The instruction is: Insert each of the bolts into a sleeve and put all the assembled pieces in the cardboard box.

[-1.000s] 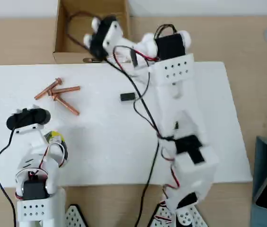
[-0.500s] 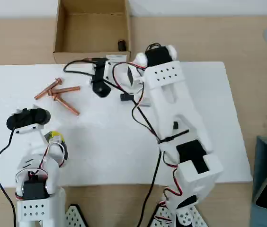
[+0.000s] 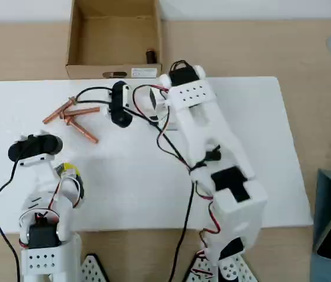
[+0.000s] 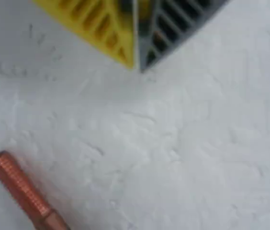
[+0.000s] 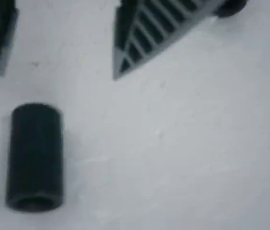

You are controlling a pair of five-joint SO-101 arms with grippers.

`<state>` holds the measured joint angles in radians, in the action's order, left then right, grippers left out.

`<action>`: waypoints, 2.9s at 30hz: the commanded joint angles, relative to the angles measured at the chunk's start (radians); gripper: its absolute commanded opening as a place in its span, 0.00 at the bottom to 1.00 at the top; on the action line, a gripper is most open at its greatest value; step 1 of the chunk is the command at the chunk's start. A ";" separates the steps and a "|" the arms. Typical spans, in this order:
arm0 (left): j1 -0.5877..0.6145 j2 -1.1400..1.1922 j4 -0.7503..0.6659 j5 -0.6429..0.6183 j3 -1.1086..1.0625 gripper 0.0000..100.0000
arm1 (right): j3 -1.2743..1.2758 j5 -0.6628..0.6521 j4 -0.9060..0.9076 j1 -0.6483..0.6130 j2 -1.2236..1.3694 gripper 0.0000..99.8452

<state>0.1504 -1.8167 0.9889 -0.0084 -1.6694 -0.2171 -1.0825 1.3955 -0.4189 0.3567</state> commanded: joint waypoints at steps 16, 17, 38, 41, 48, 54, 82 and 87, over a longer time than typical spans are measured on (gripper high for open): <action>0.008 -0.005 -0.011 0.000 0.002 0.00 | -0.274 -0.031 0.009 -0.008 0.315 0.17; 0.008 -0.005 -0.011 0.000 0.002 0.00 | -0.280 -0.031 0.009 -0.008 0.329 0.17; 0.009 -0.005 -0.011 0.002 0.003 0.00 | -0.535 0.117 0.199 -0.038 0.337 0.01; 0.009 -0.005 -0.012 0.003 0.005 0.00 | -0.641 0.164 0.273 -0.038 0.309 0.01; 0.008 -0.005 -0.012 0.008 0.005 0.00 | -0.852 0.293 0.393 -0.036 0.246 0.01; 0.006 -0.005 -0.012 0.008 0.005 0.00 | -0.811 0.364 0.393 -0.021 0.096 0.01; 0.009 -0.005 -0.011 0.002 0.003 0.00 | 0.271 0.736 0.311 0.193 -0.819 0.01; 0.009 -0.005 -0.011 0.002 0.003 0.00 | 0.449 0.799 0.255 0.228 -0.880 0.01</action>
<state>0.1504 -1.8167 0.9889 -0.0084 -1.6724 0.1603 -0.3138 1.6932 -0.2117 -0.4626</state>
